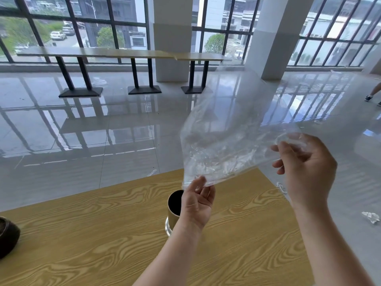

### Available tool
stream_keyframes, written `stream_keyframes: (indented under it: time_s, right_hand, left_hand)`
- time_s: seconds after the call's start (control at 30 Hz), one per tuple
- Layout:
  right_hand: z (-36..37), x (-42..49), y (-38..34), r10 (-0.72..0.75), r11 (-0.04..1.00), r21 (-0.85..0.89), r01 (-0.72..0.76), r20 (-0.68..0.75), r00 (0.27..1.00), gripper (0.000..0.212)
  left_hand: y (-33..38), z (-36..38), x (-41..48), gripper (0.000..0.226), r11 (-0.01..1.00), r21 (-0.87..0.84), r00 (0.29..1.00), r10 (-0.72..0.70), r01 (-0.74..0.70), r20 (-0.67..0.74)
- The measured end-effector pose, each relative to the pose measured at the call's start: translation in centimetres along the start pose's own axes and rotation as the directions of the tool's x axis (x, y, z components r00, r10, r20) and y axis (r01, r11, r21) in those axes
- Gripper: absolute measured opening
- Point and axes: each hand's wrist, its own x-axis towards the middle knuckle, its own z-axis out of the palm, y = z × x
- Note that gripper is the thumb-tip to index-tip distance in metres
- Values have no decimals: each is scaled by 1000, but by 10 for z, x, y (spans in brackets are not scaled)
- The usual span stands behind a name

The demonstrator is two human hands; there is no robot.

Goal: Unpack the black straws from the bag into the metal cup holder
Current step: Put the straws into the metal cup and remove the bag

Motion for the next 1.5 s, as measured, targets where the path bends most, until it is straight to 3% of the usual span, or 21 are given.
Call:
stream_keyframes:
  time_s: [0.2,0.43,0.53,0.63,0.73,0.93,1.03,1.1,1.17,1.23,1.33,1.4,1.5]
  right_hand:
    - [7,-3,11,2,999,-54,-2,7,1000,4]
    - [25,-14,11,-18,968,-249,35,72,997,28]
    - [41,-23,9,5,974,-227,20,111,994,47]
    - [66,-37,5,-56,964,-244,104,193,980,29]
    - [96,-56,-1,-103,958,-232,168,269,958,6]
    - [151,-107,-4,-193,943,-164,288,435,880,10]
    - [176,-140,0,-194,949,-113,294,524,829,9]
    - [191,-164,5,-154,958,-107,265,590,793,7]
    - [205,-188,13,-58,974,-130,188,656,753,5]
    - [219,-210,21,78,980,-183,76,710,700,8]
    - [232,-237,34,268,960,-265,-90,775,572,12]
    - [236,-251,41,318,945,-312,-100,801,507,11]
    - [238,-269,49,368,924,-376,-74,816,446,13]
  left_hand:
    - [40,7,-3,32,969,154,981,188,-192,41]
    - [97,2,-29,18,861,316,917,364,-398,163]
    - [123,-5,-48,21,794,360,870,471,-490,145]
    - [151,-21,-69,19,704,431,804,588,-564,91]
    - [178,-43,-92,18,551,578,685,728,-602,20]
    - [227,-90,-140,43,287,782,349,932,-553,-95]
    - [246,-122,-164,71,130,927,142,986,-352,-84]
    - [253,-148,-177,65,-32,992,70,997,-126,41]
    - [255,-175,-185,48,-140,990,117,984,28,136]
    - [256,-202,-190,37,-172,977,196,970,123,146]
    - [257,-239,-197,29,-87,976,293,956,199,25]
    - [255,-259,-201,31,-35,972,352,935,232,-50]
    - [250,-284,-203,20,-35,959,401,912,281,-84]
